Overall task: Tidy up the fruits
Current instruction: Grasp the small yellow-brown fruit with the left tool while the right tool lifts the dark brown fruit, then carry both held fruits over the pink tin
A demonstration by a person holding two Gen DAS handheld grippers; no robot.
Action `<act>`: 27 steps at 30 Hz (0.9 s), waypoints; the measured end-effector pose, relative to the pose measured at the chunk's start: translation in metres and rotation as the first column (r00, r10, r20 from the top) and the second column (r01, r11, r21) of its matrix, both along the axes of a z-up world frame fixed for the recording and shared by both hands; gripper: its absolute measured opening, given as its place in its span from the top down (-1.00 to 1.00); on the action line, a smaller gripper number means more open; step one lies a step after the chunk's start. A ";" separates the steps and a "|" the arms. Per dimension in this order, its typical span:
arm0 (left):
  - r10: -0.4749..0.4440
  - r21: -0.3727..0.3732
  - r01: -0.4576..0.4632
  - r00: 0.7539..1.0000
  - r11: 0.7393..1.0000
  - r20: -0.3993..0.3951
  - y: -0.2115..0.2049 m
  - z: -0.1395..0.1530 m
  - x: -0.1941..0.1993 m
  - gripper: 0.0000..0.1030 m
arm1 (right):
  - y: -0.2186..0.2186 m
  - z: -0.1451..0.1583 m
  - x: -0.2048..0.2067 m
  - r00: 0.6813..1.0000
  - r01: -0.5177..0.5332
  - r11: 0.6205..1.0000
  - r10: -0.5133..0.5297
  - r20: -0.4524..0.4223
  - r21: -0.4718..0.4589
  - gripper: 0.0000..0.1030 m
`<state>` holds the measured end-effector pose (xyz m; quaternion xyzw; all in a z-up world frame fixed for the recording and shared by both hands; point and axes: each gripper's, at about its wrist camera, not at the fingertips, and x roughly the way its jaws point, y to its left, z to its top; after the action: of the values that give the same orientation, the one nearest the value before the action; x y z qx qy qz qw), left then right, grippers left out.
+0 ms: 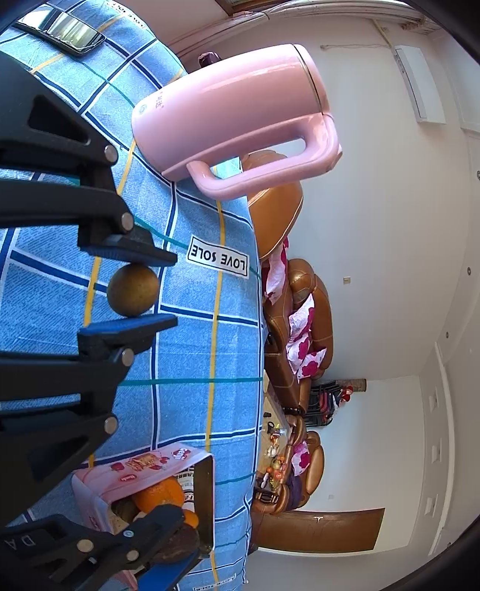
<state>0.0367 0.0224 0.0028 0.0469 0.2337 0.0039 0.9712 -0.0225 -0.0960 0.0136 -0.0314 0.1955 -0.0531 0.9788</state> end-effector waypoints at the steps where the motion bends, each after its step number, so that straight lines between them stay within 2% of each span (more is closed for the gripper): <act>1: 0.000 0.002 0.000 1.000 1.000 0.002 -0.001 -0.001 -0.001 0.46 | -0.001 0.000 -0.001 1.000 0.000 1.000 0.000 0.000 0.000 0.22; 27: -0.045 0.006 0.046 0.999 0.999 -0.016 -0.033 0.001 -0.020 0.46 | -0.033 0.000 -0.022 0.999 0.045 0.999 -0.045 -0.001 -0.018 0.22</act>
<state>0.0169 -0.0103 0.0041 0.0551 0.2402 -0.0178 0.9690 -0.0448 -0.1290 0.0137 -0.0356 0.1963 -0.0769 0.9769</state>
